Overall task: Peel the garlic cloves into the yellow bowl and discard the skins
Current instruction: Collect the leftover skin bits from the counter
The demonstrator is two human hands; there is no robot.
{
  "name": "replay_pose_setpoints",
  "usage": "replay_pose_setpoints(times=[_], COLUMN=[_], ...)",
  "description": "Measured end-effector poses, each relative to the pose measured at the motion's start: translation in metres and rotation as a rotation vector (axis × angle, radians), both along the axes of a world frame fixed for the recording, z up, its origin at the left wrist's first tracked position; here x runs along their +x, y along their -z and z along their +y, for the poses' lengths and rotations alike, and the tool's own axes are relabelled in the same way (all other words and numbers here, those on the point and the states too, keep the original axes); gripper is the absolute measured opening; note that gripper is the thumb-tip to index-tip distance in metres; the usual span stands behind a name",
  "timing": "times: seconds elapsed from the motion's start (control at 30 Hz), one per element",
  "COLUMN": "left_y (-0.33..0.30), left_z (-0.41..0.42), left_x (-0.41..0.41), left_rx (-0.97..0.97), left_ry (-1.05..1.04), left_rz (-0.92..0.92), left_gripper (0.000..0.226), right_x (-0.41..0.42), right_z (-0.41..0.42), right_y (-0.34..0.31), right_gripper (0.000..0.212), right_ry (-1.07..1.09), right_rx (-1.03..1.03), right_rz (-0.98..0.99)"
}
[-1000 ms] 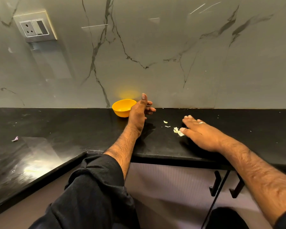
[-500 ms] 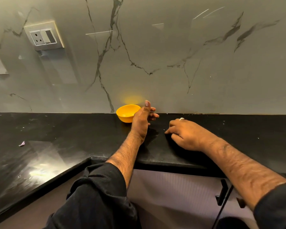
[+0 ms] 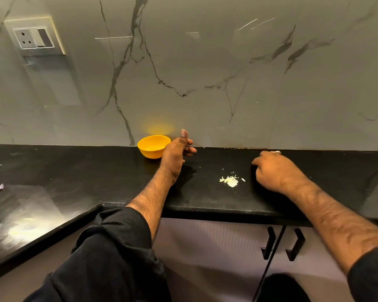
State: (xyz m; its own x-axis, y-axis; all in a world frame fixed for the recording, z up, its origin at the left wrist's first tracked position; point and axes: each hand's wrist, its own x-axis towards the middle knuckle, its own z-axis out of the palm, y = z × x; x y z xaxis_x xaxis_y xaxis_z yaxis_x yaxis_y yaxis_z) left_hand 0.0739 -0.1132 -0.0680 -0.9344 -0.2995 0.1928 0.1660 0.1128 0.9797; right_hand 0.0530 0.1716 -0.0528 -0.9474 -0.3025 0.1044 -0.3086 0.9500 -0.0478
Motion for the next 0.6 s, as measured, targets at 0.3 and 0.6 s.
replay_pose_setpoints(times=[0.3, 0.6], left_y=[-0.001, 0.002], left_z=[0.000, -0.005], left_x=[0.000, 0.003], left_rx=[0.002, 0.042], left_ry=[0.011, 0.009], left_rz=[-0.006, 0.008], left_gripper=[0.078, 0.070], right_x=[0.041, 0.016], right_z=[-0.019, -0.045], right_y=[-0.021, -0.020], right_gripper=[0.025, 0.040], right_ry=[-0.107, -0.036], right_rx=[-0.226, -0.435], right_rz=[-0.169, -0.110])
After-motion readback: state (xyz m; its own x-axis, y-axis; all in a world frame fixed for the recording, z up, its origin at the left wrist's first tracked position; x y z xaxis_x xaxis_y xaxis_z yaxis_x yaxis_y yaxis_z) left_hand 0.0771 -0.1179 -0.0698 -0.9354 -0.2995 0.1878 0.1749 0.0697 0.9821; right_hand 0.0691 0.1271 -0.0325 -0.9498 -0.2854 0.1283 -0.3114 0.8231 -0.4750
